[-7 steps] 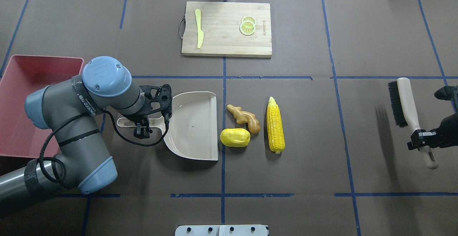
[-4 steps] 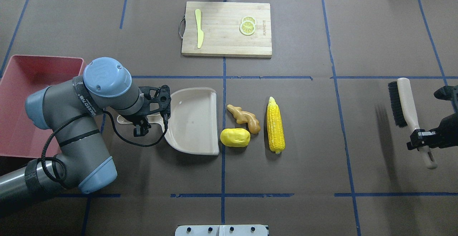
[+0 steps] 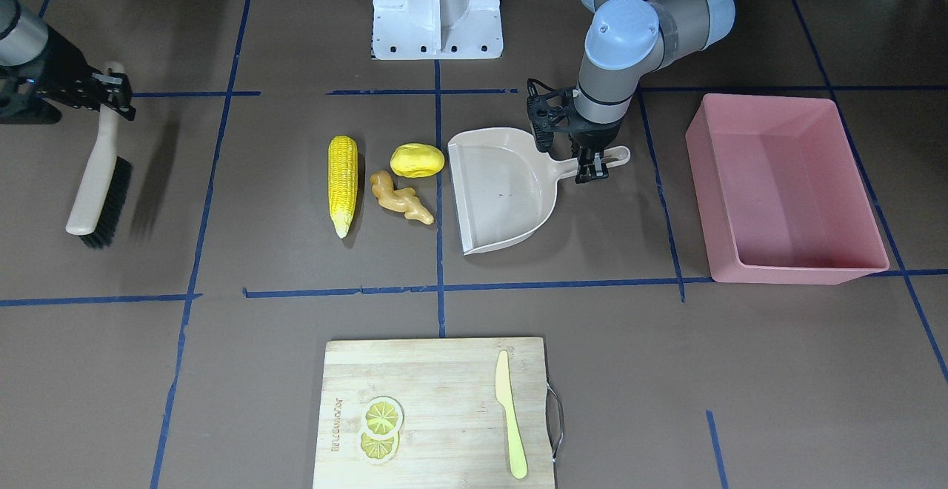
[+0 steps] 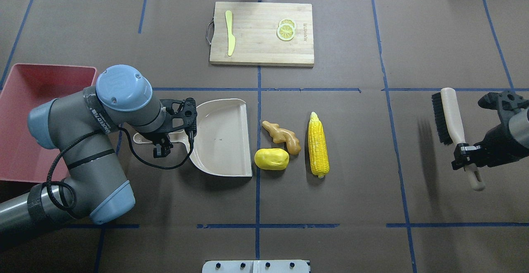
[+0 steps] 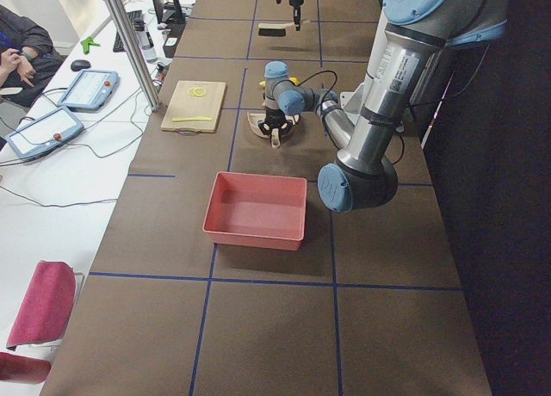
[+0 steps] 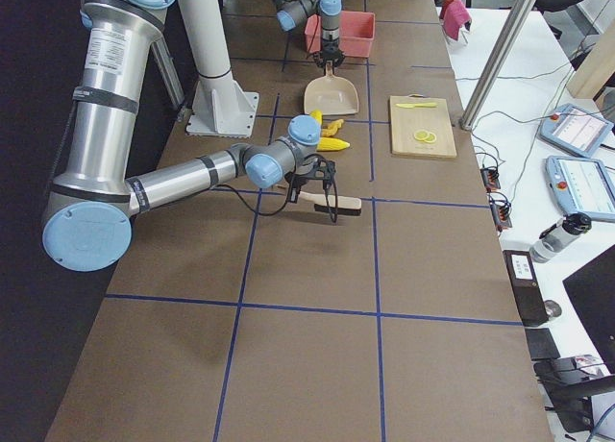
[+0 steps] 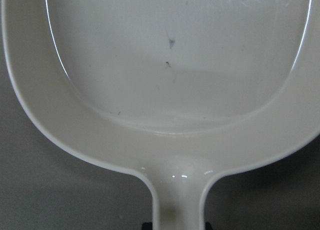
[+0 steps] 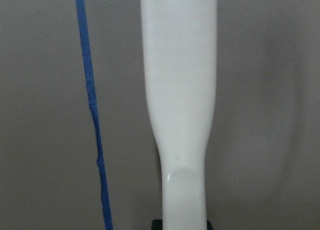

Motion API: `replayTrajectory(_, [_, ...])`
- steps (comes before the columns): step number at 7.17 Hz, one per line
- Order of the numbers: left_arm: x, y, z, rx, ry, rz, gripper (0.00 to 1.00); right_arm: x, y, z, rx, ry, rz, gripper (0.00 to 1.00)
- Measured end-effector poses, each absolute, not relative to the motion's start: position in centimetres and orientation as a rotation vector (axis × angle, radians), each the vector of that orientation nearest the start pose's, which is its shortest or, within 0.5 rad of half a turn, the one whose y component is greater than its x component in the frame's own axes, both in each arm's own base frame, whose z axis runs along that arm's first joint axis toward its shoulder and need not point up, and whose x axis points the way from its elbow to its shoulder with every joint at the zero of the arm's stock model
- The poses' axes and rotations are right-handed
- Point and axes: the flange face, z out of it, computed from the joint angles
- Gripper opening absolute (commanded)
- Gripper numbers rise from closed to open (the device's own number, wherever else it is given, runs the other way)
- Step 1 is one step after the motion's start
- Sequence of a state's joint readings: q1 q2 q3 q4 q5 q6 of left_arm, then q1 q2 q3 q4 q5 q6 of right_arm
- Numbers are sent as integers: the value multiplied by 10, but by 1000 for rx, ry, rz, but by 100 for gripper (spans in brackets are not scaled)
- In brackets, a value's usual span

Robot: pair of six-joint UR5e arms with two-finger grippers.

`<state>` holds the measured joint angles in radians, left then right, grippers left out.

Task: Sweep and dump trash into bin
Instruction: 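Lift the white brush with the right gripper and move it toward the produce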

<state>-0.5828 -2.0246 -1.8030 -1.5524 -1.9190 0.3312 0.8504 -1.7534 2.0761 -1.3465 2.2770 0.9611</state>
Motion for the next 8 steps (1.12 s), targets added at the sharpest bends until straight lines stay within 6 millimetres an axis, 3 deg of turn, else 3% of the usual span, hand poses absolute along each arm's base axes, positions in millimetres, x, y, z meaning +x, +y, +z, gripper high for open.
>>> replayTrajectory(5, [465,-427,285,549,548,1366,0,-310,-369,383,-245,-763,-5,0])
replayTrajectory(8, [473,-421,286,548,475,1371,0,-337,-362,363,-268,-732,-36,0])
